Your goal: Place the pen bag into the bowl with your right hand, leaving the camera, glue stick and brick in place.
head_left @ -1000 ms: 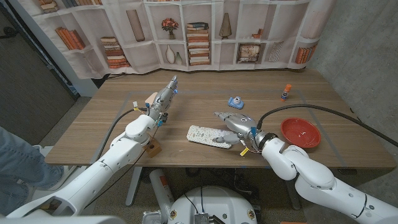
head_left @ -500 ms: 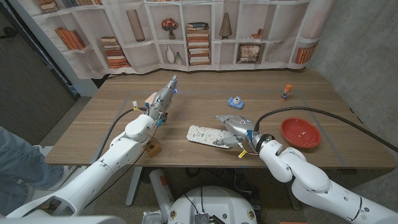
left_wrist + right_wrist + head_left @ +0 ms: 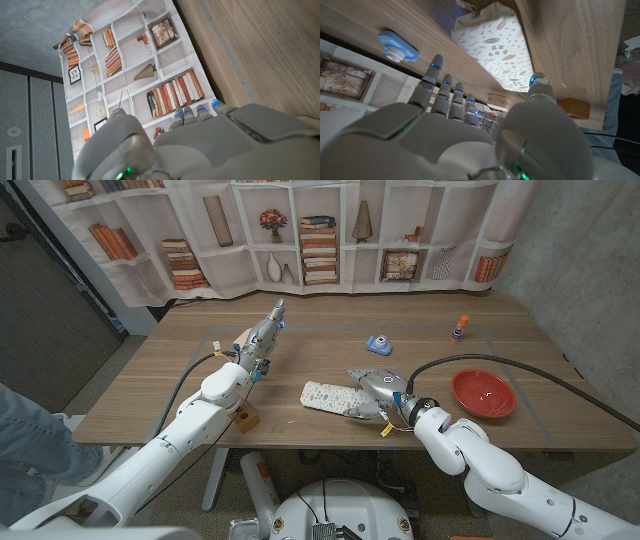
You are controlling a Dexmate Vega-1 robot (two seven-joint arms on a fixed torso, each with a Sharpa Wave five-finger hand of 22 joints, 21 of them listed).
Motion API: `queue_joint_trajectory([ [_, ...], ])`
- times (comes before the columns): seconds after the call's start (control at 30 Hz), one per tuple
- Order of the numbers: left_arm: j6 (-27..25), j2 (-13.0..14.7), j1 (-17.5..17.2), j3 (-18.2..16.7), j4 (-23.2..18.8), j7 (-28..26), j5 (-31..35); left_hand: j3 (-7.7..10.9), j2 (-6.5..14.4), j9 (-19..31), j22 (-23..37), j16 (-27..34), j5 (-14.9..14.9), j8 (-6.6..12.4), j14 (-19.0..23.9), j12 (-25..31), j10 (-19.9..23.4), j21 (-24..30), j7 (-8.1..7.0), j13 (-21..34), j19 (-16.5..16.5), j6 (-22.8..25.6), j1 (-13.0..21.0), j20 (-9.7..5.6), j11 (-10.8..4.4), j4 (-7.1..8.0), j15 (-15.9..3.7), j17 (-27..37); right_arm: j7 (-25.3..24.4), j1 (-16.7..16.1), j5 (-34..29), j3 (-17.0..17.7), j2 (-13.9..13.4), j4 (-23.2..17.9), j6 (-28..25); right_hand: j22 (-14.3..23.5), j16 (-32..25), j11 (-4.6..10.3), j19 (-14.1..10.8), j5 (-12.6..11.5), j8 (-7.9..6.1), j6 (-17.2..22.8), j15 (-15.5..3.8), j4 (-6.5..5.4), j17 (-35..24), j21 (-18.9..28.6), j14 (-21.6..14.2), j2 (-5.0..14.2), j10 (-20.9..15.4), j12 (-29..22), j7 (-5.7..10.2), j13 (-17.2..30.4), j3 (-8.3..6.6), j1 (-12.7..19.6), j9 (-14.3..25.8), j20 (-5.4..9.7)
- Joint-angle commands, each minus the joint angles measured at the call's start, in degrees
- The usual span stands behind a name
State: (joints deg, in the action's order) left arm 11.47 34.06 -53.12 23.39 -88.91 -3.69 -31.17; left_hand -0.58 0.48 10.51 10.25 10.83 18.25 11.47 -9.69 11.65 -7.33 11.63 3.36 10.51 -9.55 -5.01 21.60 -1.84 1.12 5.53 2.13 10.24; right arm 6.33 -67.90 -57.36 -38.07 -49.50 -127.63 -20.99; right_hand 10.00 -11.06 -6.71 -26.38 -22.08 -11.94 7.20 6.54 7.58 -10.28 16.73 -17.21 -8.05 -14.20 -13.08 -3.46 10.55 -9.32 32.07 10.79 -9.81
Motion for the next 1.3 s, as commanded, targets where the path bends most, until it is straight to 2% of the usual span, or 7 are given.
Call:
queue_joint_trajectory([
  [0.03,-0.49,0.21,-0.31,0.04,-0.42,-0.2,0.15,-0.29,0.26,0.25,0.29,-0.08,-0.2,0.07,-2.52,0.04,-0.27,-0.02,-0.17,0.24,-6.98,-0.06,0.32,-1.59,-0.03,0.02,-0.28,0.23,2.75,0.99,-0.49,-0.96,0.75,0.95,-0.81,0.23,-0.19,0.3,-0.58,-0.6,-0.12,0.57,-0.05,-0.04,-0.06,0.15,-0.68,-0.17,-0.57,-0.12,-0.02,0.16,0.17,0.24,0.15,-0.05],
  [0.2,-0.77,0.31,-0.42,0.03,-0.6,-0.34,0.13,-0.34,0.28,0.25,0.29,-0.08,-0.21,0.07,-2.53,0.06,-0.22,-0.01,-0.13,0.24,-6.96,0.0,0.34,-1.61,-0.09,0.02,-0.26,0.23,3.91,1.35,-0.51,-1.3,0.91,1.23,-1.32,0.23,-0.15,0.25,-1.01,-0.73,-0.38,1.55,-0.27,-0.09,-0.08,0.01,-0.9,-0.02,-0.62,-0.1,0.62,0.22,0.29,0.37,0.16,-0.11],
  [0.43,-1.05,0.29,-0.24,0.13,-0.36,-0.15,0.01,-0.43,0.32,0.25,0.29,-0.07,-0.22,0.07,-2.53,0.05,-0.23,-0.01,-0.13,0.24,-6.98,0.04,0.36,-1.56,-0.12,0.02,-0.31,0.23,4.64,1.9,-0.71,-1.95,1.21,1.89,-1.58,0.24,-0.16,0.55,-1.38,-0.83,-0.37,1.83,-0.53,-0.12,-0.1,-0.12,-1.17,0.09,-1.32,-0.35,0.64,0.28,0.39,0.49,0.17,-0.17],
  [0.73,-0.87,-0.23,0.47,0.66,0.41,0.31,0.22,-0.52,0.37,0.25,0.29,-0.07,-0.24,0.04,-2.51,0.06,-0.2,-0.04,-0.15,0.24,-7.08,0.04,0.39,-1.45,-0.16,0.02,-0.26,0.24,4.16,2.12,-1.44,-2.49,1.82,2.69,-2.6,0.27,-0.14,0.89,-2.53,-1.04,-0.53,2.86,-2.15,-0.11,-0.13,-0.21,-1.6,0.57,-1.18,-0.26,1.3,0.42,0.38,1.06,0.2,0.21],
  [1.23,-1.05,-0.13,0.31,0.6,0.45,0.1,0.2,-0.65,0.42,0.26,0.29,-0.07,-0.25,0.0,-2.52,0.07,-0.18,-0.05,-0.17,0.24,-7.11,-0.01,0.43,-1.33,-0.2,0.02,-0.3,0.24,4.19,2.86,-1.02,-3.51,2.39,4.23,-3.3,0.31,-0.18,1.74,-3.03,-1.18,-0.7,3.96,-2.88,-0.1,-0.18,-0.52,-2.17,1.14,-1.74,-0.48,1.24,0.57,0.26,1.7,0.25,0.56],
  [1.27,-1.07,-0.15,0.32,0.61,0.51,0.14,0.14,-0.66,0.43,0.26,0.29,-0.06,-0.25,0.0,-2.51,0.08,-0.16,-0.04,-0.17,0.24,-7.11,0.01,0.44,-1.34,-0.17,0.02,-0.31,0.24,4.08,2.88,-1.0,-3.55,2.41,4.3,-3.34,0.31,-0.16,1.92,-3.05,-1.19,-0.68,3.98,-3.08,-0.11,-0.2,-0.57,-2.16,1.2,-1.69,-0.46,1.22,0.59,0.25,1.76,0.25,0.55],
  [1.3,-1.07,-0.17,0.33,0.63,0.57,0.2,0.11,-0.67,0.43,0.26,0.29,-0.06,-0.25,0.01,-2.51,0.07,-0.16,-0.04,-0.18,0.24,-7.11,0.02,0.44,-1.33,-0.17,0.02,-0.33,0.24,3.9,2.91,-1.01,-3.59,2.42,4.39,-3.35,0.33,0.02,1.94,-3.11,-1.23,-0.62,4.04,-4.38,-0.12,-0.23,-0.7,-1.76,1.36,-1.71,-0.48,1.24,0.65,0.22,1.93,0.26,0.56],
])
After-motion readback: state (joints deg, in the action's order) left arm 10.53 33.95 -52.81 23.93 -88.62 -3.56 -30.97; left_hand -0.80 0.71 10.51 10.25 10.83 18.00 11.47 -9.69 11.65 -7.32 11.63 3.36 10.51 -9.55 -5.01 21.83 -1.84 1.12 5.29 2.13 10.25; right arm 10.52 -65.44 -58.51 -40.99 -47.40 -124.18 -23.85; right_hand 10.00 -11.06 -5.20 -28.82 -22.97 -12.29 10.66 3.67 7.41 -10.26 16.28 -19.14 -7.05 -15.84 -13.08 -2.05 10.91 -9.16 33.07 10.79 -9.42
